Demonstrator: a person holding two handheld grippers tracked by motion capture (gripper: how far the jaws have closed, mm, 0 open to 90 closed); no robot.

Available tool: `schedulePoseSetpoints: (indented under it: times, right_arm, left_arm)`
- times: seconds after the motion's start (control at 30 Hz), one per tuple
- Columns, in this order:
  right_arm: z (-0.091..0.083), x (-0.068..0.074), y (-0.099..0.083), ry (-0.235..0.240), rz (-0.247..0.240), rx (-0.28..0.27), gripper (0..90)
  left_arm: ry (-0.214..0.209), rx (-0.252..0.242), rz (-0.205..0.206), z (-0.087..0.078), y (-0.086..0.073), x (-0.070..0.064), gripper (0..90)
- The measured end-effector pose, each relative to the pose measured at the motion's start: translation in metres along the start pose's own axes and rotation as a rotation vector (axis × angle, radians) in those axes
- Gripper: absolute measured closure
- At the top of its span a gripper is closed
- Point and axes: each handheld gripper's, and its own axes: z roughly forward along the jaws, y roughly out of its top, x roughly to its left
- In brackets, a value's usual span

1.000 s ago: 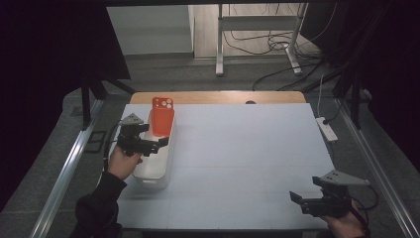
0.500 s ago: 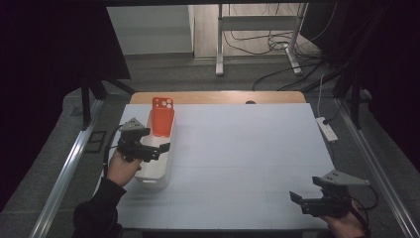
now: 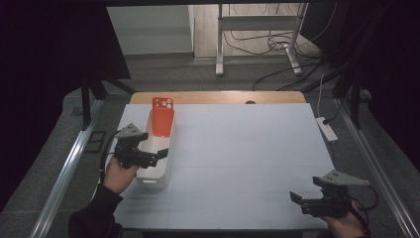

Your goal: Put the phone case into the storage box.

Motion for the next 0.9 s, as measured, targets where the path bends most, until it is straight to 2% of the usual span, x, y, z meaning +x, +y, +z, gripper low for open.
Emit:
schedulePoseSetpoints:
  times: [0.47,0.6,0.9]
  right_arm:
    - [0.000,0.000,0.000,0.001,-0.002,-0.001,2.6]
    - [0.000,0.000,0.000,-0.002,-0.003,0.000,2.7]
    - [0.000,0.000,0.000,0.001,-0.005,0.000,3.0]
  left_arm:
    - [0.012,-0.001,0.006,-0.014,-0.014,-0.007,0.0]
    - [0.027,-0.001,0.014,-0.018,-0.018,-0.009,0.0]
    - [0.028,-0.015,0.002,-0.026,-0.025,-0.012,0.0]
